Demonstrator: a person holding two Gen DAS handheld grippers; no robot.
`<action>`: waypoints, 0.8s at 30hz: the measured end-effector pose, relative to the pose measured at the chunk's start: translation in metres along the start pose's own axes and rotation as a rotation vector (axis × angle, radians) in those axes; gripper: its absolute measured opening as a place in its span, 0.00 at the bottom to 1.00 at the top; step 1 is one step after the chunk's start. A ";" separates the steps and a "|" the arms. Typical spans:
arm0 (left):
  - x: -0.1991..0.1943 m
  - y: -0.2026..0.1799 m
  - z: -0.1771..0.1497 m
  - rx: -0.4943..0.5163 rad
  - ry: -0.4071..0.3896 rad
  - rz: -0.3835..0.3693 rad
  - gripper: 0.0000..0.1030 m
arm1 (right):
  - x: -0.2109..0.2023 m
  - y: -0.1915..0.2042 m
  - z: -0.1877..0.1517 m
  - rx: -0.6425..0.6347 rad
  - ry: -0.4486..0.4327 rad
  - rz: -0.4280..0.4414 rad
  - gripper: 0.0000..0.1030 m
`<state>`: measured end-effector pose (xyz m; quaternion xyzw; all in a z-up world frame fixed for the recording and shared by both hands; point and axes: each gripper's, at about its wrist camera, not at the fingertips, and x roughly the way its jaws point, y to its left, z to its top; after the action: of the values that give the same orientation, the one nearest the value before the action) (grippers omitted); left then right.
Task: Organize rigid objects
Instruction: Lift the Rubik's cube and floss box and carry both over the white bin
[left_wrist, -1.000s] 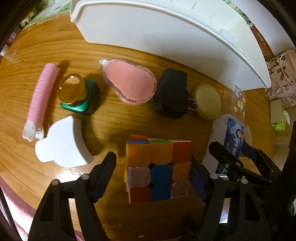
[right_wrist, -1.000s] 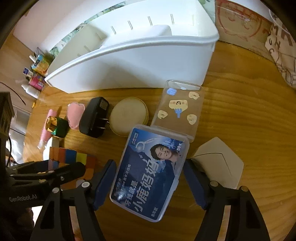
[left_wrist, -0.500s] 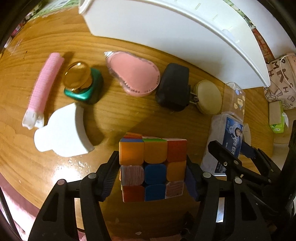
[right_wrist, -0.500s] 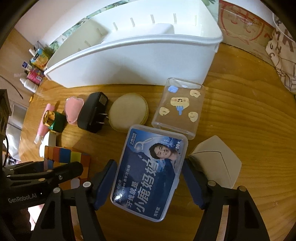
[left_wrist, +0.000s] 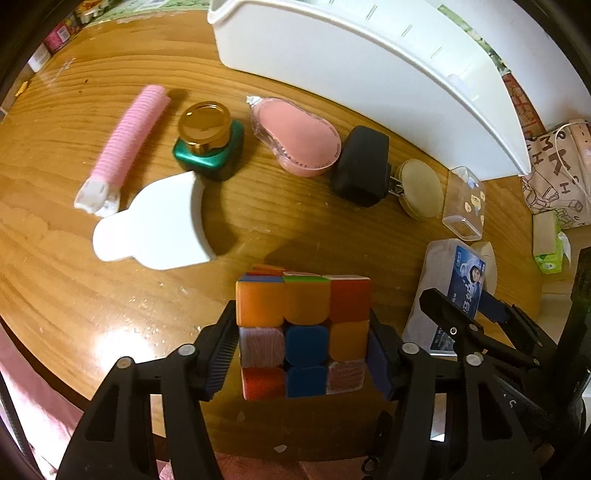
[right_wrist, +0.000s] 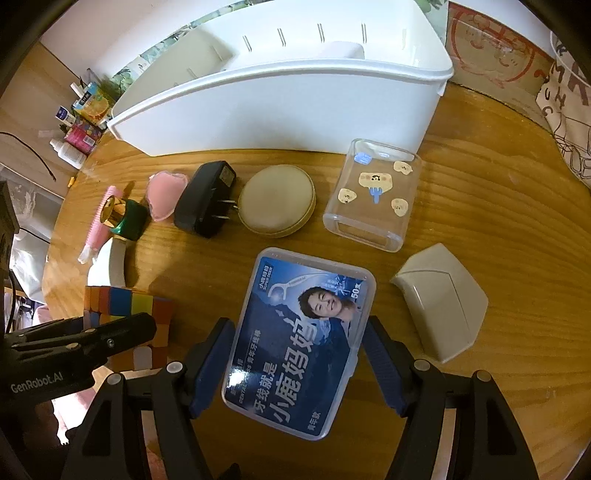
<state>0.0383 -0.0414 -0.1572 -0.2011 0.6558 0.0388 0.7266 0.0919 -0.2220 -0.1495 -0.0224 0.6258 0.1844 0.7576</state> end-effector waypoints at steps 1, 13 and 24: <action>0.000 0.002 -0.003 -0.004 -0.004 -0.001 0.60 | -0.002 0.001 -0.002 -0.001 -0.007 0.001 0.69; -0.017 0.006 -0.030 -0.007 -0.074 0.002 0.60 | -0.034 0.003 -0.018 -0.028 -0.076 0.006 0.69; -0.054 0.015 -0.019 -0.025 -0.178 0.003 0.60 | -0.069 0.011 -0.014 -0.070 -0.164 0.001 0.69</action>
<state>0.0085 -0.0229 -0.1097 -0.2050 0.5884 0.0658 0.7794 0.0654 -0.2331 -0.0847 -0.0334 0.5547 0.2077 0.8050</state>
